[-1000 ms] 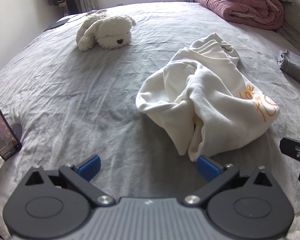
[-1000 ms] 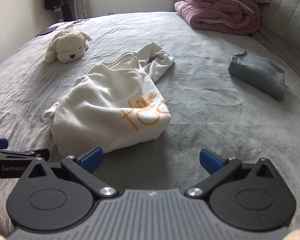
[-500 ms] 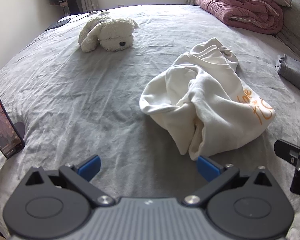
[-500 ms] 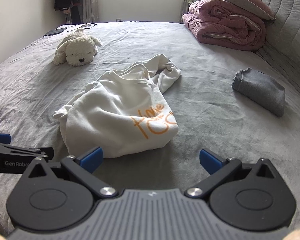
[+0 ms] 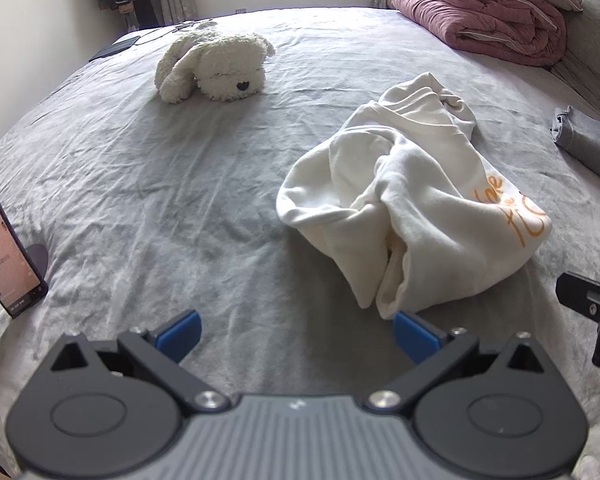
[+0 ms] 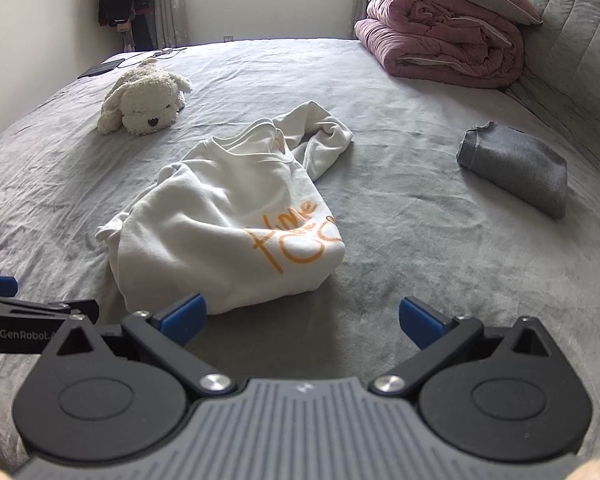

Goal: Fold clothes
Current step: 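Move both grippers toward the crumpled white sweatshirt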

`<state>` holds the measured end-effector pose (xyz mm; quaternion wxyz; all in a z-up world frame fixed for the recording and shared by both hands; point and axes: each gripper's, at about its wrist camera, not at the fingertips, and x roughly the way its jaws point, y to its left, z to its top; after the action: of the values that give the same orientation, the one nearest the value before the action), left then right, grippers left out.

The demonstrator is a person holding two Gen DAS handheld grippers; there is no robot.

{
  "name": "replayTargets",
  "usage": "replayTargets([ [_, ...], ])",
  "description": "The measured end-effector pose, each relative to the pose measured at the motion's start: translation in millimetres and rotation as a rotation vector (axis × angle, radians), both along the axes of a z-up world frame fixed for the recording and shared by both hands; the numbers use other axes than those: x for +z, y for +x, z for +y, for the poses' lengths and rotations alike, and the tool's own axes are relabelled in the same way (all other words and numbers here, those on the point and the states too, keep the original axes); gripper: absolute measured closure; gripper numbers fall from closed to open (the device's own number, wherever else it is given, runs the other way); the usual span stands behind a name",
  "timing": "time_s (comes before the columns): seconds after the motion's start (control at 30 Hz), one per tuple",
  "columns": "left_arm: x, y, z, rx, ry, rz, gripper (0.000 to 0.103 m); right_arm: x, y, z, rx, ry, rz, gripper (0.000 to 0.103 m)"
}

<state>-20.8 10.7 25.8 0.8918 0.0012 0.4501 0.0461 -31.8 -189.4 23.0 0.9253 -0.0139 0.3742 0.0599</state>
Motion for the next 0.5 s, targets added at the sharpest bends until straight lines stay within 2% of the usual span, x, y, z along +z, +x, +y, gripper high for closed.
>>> replayTargets([
  [0.5, 1.1, 6.9, -9.8, -0.014, 0.004, 0.021, 0.0, 2.7, 8.4, -7.0, -0.004, 0.049, 0.042, 0.0],
])
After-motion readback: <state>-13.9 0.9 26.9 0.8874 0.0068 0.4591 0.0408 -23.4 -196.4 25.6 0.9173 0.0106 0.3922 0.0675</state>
